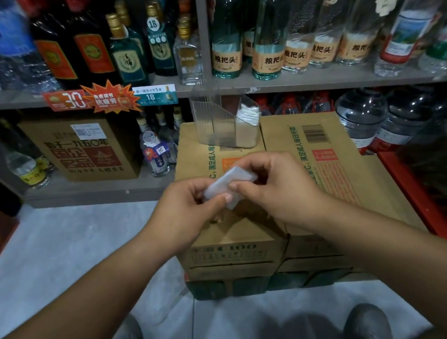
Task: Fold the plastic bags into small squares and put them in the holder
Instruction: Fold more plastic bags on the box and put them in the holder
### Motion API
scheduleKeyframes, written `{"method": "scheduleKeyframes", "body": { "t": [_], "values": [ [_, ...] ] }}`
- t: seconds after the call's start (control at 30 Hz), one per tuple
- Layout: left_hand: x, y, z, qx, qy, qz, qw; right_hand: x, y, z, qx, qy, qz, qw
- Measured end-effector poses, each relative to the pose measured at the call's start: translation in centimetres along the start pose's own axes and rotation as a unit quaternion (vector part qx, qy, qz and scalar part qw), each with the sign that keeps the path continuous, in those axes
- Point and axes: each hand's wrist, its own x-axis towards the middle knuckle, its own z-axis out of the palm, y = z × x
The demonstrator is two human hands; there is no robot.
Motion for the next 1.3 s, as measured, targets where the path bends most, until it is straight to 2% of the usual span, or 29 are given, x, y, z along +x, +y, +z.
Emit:
{"method": "scheduleKeyframes", "body": {
  "t": [0.13,0.23,0.3,0.5,0.57,0.67,0.8,0.87,1.07,1.3],
  "values": [
    [1.6,0.6,-1.7,0.017,-0.017,-0.054,0.998,3.2,-0.9,-1.2,0.01,0.05,0.017,0.999],
    [4.4,0.7,-3.4,0.038,-0.01,-0.113,0.993,7.1,-1.1,-3.1,-0.087,0.11,-0.002,0.99],
    [6.8,1.1,-4.4,0.043,0.016,-0.114,0.992,9.9,-0.9,-4.2,-0.136,0.138,-0.015,0.981],
    [12.6,0.8,-5.8,0.119,0.083,-0.044,0.988,16.1,0.9,-5.4,-0.278,0.109,-0.021,0.954],
    [13.9,0.7,-6.0,0.123,0.087,-0.01,0.989,16.8,1.3,-5.2,-0.32,0.077,-0.031,0.944],
    [15.3,0.6,-6.0,0.191,0.078,0.036,0.978,17.3,1.4,-4.7,-0.353,0.034,-0.057,0.933],
    [16.8,-0.2,-5.4,0.268,0.081,0.062,0.958,17.9,1.5,-4.1,-0.365,0.003,-0.105,0.925],
    [17.2,-0.8,-5.1,0.29,0.098,0.069,0.949,18.1,1.8,-3.9,-0.361,-0.006,-0.101,0.927],
    [17.9,-1.6,-4.2,0.286,0.157,0.087,0.941,18.5,3.2,-3.7,-0.35,-0.003,-0.04,0.936],
    [17.7,-1.4,-3.7,0.3,0.178,0.09,0.933,18.8,2.1,-4.2,-0.235,-0.05,0.069,0.968]
  ]
}}
